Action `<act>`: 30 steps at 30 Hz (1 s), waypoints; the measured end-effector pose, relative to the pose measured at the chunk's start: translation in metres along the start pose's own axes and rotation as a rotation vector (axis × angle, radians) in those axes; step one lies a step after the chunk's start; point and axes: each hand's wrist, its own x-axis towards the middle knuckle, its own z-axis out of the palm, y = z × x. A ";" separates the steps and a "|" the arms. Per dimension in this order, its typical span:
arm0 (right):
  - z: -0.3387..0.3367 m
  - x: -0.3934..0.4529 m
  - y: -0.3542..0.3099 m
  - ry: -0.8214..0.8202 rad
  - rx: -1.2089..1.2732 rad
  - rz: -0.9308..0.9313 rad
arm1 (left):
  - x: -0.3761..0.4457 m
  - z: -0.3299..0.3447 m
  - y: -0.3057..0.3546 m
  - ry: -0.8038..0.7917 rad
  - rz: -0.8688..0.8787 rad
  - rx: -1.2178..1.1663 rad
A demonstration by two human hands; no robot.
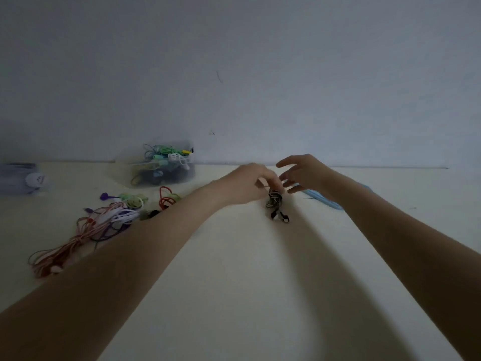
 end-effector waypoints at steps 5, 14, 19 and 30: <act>-0.037 -0.005 0.010 0.310 -0.064 -0.022 | 0.002 0.019 0.003 -0.266 0.038 0.036; -0.064 -0.004 0.030 0.442 -0.458 0.060 | 0.018 0.029 0.011 -0.049 -0.043 0.318; -0.058 -0.015 0.044 0.429 -0.550 0.124 | 0.021 0.036 0.002 0.031 -0.048 0.425; -0.050 -0.025 0.038 0.382 -0.687 0.102 | 0.022 0.041 0.011 -0.029 -0.144 0.204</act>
